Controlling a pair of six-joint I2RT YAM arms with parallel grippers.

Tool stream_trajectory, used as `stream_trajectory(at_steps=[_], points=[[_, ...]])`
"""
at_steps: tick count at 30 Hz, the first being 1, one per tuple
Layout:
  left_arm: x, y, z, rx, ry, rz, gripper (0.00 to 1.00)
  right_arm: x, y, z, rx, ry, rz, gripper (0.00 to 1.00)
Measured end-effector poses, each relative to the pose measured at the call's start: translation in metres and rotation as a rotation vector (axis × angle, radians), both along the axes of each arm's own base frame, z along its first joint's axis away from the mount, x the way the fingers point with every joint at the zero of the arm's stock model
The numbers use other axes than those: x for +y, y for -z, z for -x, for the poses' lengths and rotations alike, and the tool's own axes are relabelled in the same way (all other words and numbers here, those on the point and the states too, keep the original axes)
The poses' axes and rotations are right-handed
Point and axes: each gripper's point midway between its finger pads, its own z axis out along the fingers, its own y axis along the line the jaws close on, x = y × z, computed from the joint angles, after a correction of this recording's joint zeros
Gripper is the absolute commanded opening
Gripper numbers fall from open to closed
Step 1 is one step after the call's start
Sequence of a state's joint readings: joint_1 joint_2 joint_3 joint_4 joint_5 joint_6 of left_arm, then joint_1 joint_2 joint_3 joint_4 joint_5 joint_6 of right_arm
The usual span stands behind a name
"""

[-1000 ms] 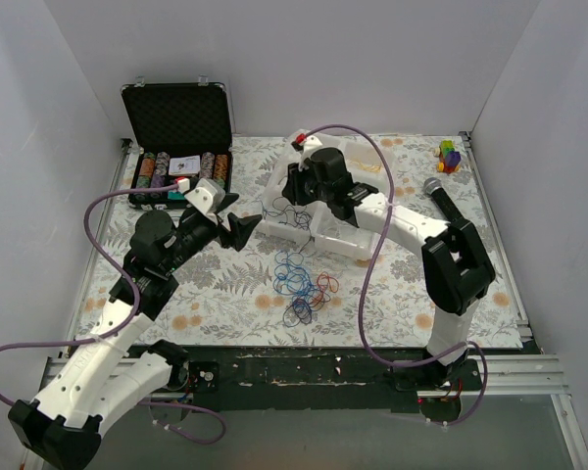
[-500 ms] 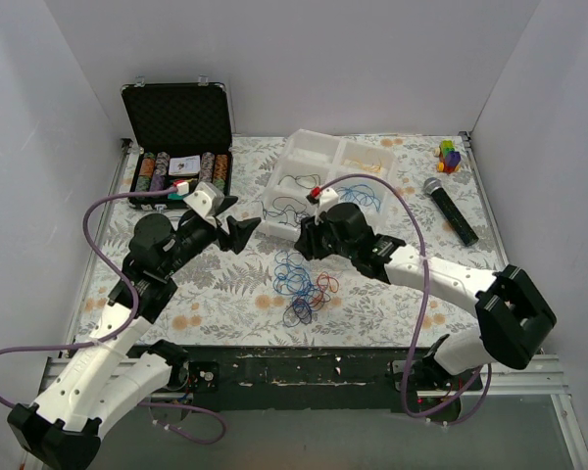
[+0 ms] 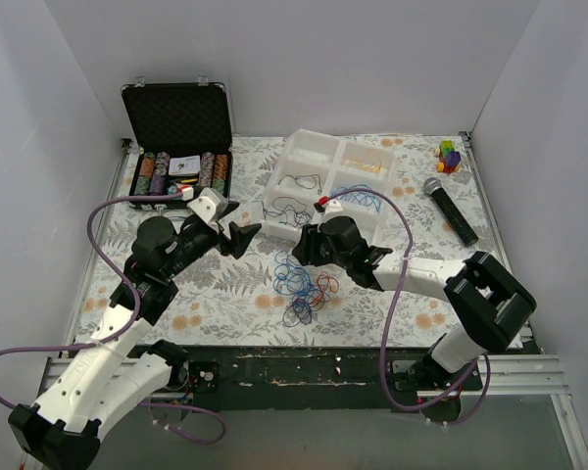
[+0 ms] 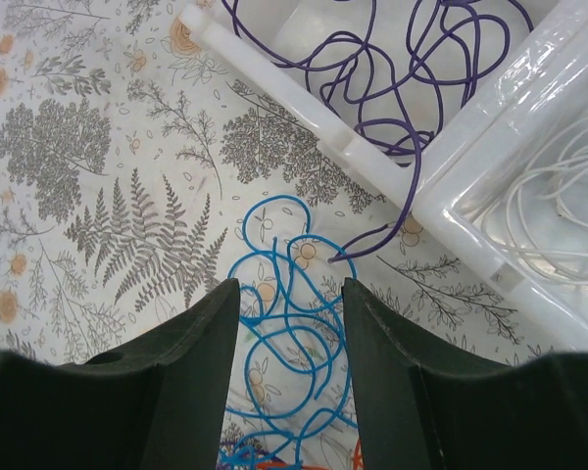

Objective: Untangle the cables

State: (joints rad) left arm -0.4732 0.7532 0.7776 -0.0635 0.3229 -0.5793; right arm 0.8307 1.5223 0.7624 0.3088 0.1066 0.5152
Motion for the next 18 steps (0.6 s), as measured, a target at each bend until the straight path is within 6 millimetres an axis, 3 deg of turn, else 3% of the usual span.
stream_trajectory(at_steps=[7, 14, 18], points=[[0.001, 0.002, 0.002, -0.003, 0.003, -0.014, 0.66, 0.003, 0.029, -0.008, 0.047, 0.045, 0.024, 0.53], [0.001, 0.001, 0.002, -0.007, 0.003, -0.016, 0.66, 0.004, 0.024, -0.017, 0.017, 0.08, 0.011, 0.5], [0.001, 0.002, 0.003, -0.004, 0.003, -0.017, 0.66, 0.009, 0.02, -0.026, -0.009, 0.093, -0.007, 0.39]])
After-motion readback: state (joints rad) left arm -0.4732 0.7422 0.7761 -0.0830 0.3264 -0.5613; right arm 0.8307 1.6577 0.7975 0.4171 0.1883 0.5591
